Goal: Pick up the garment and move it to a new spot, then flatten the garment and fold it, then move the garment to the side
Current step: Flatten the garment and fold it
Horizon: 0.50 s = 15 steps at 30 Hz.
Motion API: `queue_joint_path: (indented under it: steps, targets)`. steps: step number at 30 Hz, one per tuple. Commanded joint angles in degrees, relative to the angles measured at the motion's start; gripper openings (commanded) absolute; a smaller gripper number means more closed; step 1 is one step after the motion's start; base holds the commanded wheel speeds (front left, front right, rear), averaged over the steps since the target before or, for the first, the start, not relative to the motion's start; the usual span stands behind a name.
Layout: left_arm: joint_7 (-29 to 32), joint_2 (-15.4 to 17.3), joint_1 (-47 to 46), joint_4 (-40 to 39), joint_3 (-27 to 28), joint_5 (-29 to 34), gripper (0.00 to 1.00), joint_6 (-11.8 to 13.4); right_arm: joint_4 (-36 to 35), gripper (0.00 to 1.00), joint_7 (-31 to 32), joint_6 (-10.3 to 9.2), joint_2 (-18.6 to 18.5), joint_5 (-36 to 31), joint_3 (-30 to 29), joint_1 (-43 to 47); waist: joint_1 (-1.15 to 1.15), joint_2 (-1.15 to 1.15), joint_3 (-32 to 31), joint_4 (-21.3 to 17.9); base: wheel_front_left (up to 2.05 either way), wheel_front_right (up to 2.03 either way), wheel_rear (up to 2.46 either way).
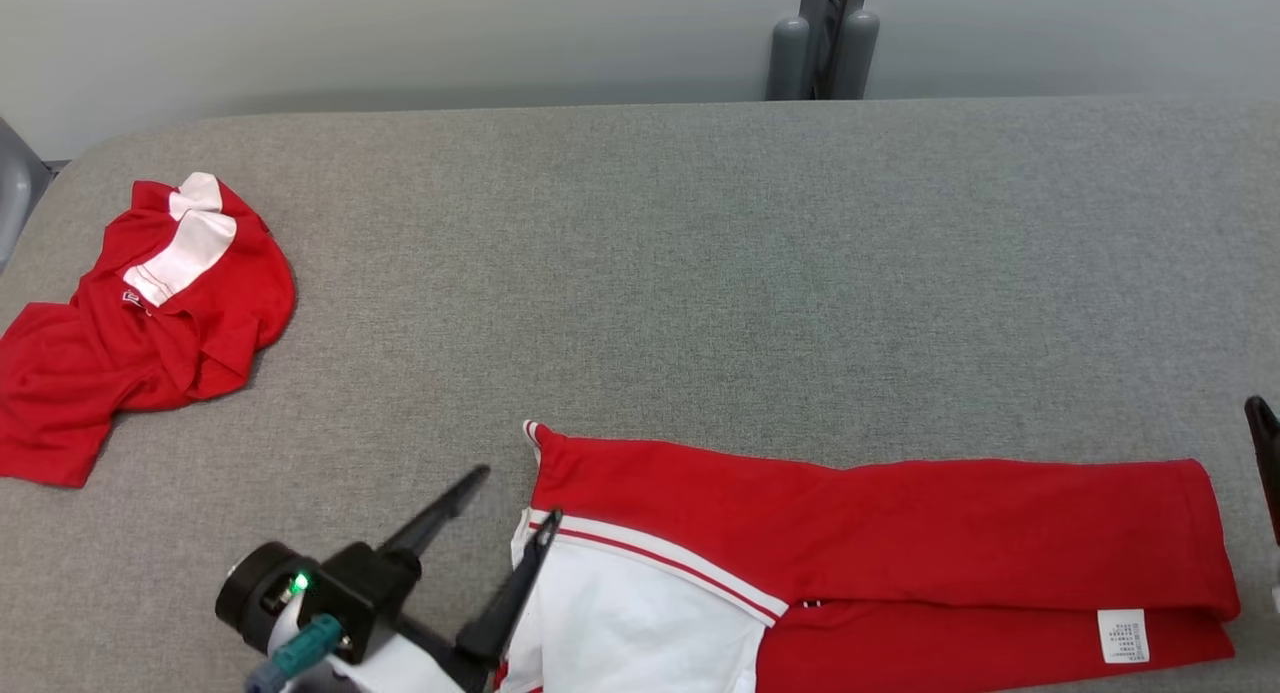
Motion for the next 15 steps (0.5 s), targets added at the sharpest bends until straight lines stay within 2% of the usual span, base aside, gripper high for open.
queue_joint_path:
  steps: [1, 9, 15]
  targets:
    - [-1.21, -0.59, -1.31, 0.4, 0.81, -0.26, 1.0, 0.68, -0.49, 1.0, -1.0, -0.04, 0.85, -1.08, -0.76, -0.65, 0.0, 0.0, -0.07, 0.01, 0.0, 0.0, 0.0]
    - [-11.88, -7.25, -3.93, 4.02, 4.83, -1.22, 1.0, 4.24, -4.15, 1.0, -7.16, -0.03, 7.99, -7.65, -3.76, -0.97, 0.0, 0.0, -0.66, -0.46, 0.0, 0.0, 0.0]
    - [-14.52, -11.73, -3.48, 6.63, 8.06, -1.5, 1.0, 5.98, -7.53, 1.0, -9.23, -0.03, 12.32, -10.75, -4.76, -0.36, 0.0, 0.0, -0.75, -0.89, 0.0, 0.0, 0.0]
